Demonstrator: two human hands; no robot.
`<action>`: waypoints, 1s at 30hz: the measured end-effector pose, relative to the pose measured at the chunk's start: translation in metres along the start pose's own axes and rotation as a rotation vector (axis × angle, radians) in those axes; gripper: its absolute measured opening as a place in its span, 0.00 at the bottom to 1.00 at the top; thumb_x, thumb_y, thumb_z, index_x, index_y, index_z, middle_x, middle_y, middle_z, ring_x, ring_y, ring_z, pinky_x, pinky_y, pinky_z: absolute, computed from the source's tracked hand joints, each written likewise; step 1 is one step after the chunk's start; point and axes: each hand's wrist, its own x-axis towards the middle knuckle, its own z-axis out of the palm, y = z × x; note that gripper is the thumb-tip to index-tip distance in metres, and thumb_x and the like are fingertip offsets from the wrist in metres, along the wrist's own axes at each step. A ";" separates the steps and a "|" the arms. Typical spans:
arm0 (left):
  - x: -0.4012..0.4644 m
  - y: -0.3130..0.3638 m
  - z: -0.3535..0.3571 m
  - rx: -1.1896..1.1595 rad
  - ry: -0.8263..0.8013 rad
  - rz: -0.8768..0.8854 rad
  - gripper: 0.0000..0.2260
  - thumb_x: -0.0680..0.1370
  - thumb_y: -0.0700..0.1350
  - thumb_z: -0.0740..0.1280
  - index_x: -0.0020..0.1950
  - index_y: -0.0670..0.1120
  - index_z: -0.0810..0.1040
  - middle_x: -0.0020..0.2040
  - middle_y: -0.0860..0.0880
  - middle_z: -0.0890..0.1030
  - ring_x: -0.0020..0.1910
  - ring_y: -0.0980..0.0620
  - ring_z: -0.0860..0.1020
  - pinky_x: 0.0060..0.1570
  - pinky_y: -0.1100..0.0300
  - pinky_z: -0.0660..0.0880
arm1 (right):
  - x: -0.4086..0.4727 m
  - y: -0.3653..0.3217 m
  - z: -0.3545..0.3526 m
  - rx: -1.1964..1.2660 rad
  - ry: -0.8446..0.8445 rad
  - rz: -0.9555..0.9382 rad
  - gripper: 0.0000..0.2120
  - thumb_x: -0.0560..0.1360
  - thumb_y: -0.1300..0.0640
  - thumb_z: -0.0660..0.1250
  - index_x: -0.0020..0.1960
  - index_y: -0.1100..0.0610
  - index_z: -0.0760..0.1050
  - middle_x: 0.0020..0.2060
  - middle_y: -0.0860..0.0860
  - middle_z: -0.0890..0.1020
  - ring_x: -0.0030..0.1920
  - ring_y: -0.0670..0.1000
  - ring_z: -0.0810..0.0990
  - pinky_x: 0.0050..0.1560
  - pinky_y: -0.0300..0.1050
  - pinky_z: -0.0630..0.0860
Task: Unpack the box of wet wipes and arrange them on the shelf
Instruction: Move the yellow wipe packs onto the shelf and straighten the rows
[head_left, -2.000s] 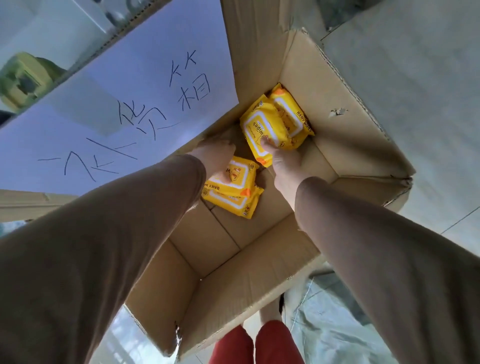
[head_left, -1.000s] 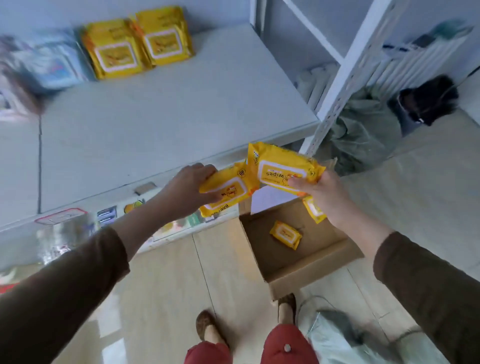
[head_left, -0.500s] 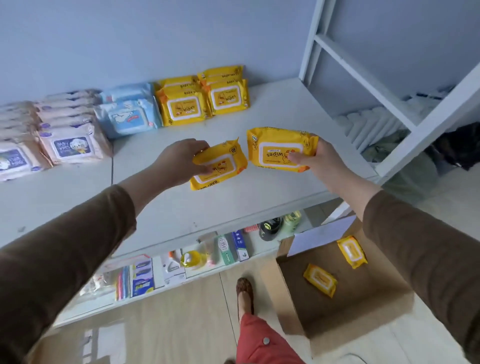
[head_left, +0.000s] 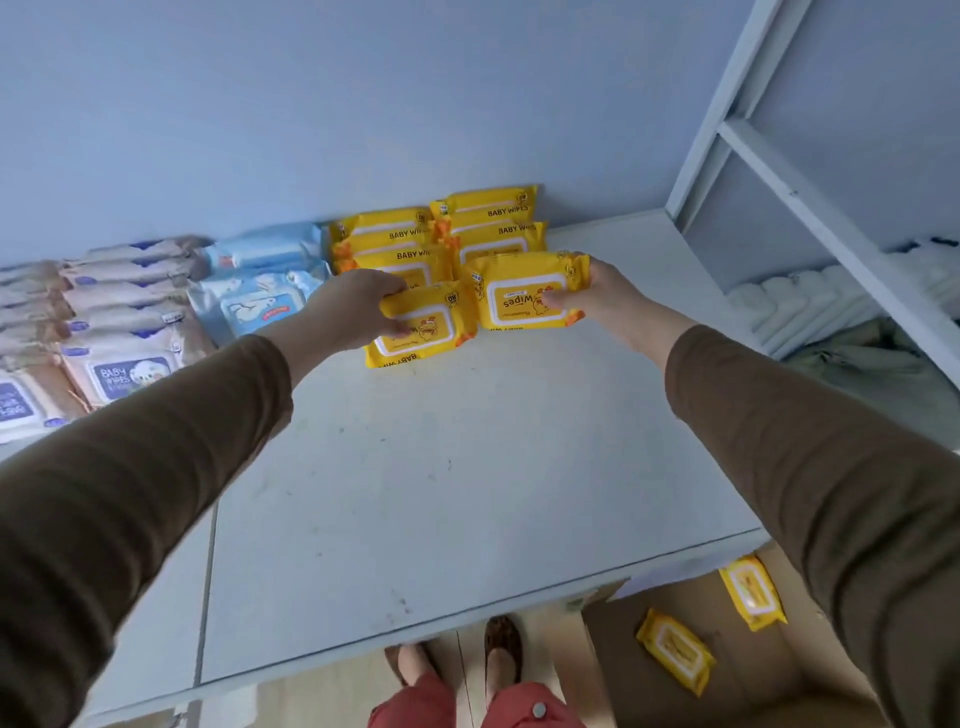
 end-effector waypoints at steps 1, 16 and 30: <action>0.007 -0.003 0.000 0.011 0.003 -0.001 0.29 0.73 0.55 0.74 0.72 0.50 0.72 0.66 0.46 0.77 0.64 0.41 0.74 0.61 0.46 0.74 | 0.010 0.001 0.002 -0.005 -0.015 0.012 0.19 0.72 0.61 0.76 0.60 0.53 0.75 0.52 0.49 0.84 0.53 0.51 0.84 0.45 0.44 0.81; 0.042 -0.021 0.021 0.161 0.222 0.035 0.23 0.74 0.54 0.73 0.62 0.43 0.70 0.58 0.44 0.74 0.61 0.42 0.71 0.54 0.47 0.74 | 0.057 0.007 0.030 -0.424 0.287 -0.027 0.23 0.72 0.47 0.76 0.54 0.55 0.66 0.48 0.47 0.76 0.42 0.46 0.77 0.33 0.35 0.68; -0.038 0.042 0.053 0.096 0.482 0.212 0.27 0.72 0.47 0.74 0.67 0.44 0.70 0.65 0.42 0.71 0.64 0.39 0.68 0.60 0.45 0.71 | -0.093 0.026 0.045 -0.400 0.470 -0.121 0.21 0.73 0.53 0.71 0.63 0.56 0.72 0.60 0.52 0.74 0.61 0.54 0.73 0.58 0.45 0.70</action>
